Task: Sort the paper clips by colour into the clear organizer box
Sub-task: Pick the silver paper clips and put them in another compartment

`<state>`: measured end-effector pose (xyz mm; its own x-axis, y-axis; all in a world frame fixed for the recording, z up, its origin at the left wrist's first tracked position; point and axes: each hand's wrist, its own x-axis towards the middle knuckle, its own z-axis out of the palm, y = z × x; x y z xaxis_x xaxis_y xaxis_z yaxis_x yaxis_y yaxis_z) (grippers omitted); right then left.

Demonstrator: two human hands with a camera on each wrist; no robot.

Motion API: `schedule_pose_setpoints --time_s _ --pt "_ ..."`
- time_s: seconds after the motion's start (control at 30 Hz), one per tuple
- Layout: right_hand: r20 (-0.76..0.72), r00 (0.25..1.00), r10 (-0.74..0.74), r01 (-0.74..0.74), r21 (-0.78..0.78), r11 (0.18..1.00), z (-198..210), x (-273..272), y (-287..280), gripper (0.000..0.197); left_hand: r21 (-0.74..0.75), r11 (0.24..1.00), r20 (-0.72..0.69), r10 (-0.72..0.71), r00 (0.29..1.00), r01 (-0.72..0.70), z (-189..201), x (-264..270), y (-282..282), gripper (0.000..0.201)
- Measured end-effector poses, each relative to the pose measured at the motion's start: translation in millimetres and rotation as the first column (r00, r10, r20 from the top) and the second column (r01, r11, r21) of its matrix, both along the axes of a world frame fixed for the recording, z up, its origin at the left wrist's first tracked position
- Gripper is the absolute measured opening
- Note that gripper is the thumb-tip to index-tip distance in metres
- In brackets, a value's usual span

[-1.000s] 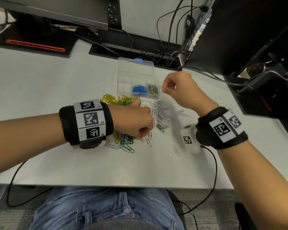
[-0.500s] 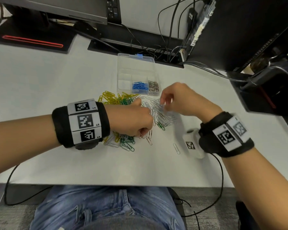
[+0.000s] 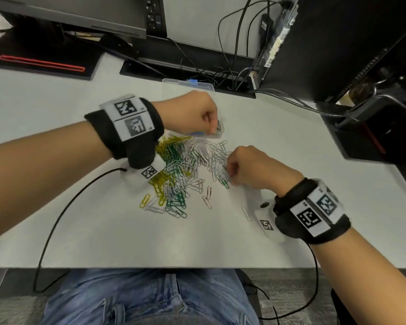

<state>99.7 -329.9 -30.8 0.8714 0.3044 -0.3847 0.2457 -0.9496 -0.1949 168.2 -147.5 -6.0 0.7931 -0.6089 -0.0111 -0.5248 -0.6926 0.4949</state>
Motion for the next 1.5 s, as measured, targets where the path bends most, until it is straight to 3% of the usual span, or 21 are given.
schedule_pose_setpoints --time_s 0.17,0.3,0.4,0.53,0.63,0.7,0.8,0.93,1.03,1.3,1.43,1.5 --pt "-0.062 0.998 0.022 -0.021 0.01 1.0 1 1 0 0.01 -0.068 0.963 0.01 0.261 0.965 -0.26 -5 37 -20 0.01" --pt "-0.087 0.996 -0.016 0.023 0.076 0.997 5 2 -6 0.019 -0.008 0.942 0.031 0.335 0.942 -0.335 -13 48 -25 0.004" --pt "-0.043 0.995 -0.092 0.098 0.154 0.983 10 6 -15 0.015 -0.014 0.959 0.11 0.282 0.953 -0.282 -13 40 -20 0.003" --pt "-0.001 0.988 -0.153 0.151 0.17 0.974 10 15 -24 0.021 -0.02 0.999 0.102 0.034 0.994 -0.033 -13 11 -20 0.007" --pt "0.038 0.983 -0.181 0.175 0.128 0.976 7 20 -28 0.022 0.137 0.979 0.037 -0.155 0.987 0.149 -20 -9 -26 0.007" --pt "0.067 0.985 -0.157 0.149 0.101 0.984 5 19 -26 0.019 0.242 0.952 0.061 -0.207 0.976 0.186 -26 -16 -31 0.006" --pt "0.06 0.991 -0.121 0.116 0.082 0.99 2 13 -15 0.009 0.307 0.933 0.076 -0.219 0.973 0.186 -30 -18 -38 0.011" --pt "0.049 0.995 -0.089 0.09 -0.008 0.996 -3 8 -3 0.026 0.368 0.907 0.071 -0.247 0.966 0.205 -31 -20 -45 0.013" --pt "0.023 0.998 -0.063 0.063 -0.028 0.998 -4 10 2 0.018 0.394 0.901 0.102 -0.238 0.966 0.181 -33 -22 -49 0.012" --pt "-0.045 0.998 -0.043 0.041 -0.049 0.998 -3 10 -6 0.013 0.339 0.914 -0.054 -0.219 0.974 0.225 -33 -17 -45 0.024" --pt "0.005 0.995 -0.1 0.1 0.01 0.995 -2 12 -19 0.014 0.199 0.958 -0.1 -0.19 0.977 0.207 -34 -11 -36 0.022" --pt "0.034 0.992 -0.125 0.121 0.09 0.988 2 13 -25 0.015 0.104 0.984 -0.055 -0.139 0.989 0.144 -30 -6 -30 0.017"
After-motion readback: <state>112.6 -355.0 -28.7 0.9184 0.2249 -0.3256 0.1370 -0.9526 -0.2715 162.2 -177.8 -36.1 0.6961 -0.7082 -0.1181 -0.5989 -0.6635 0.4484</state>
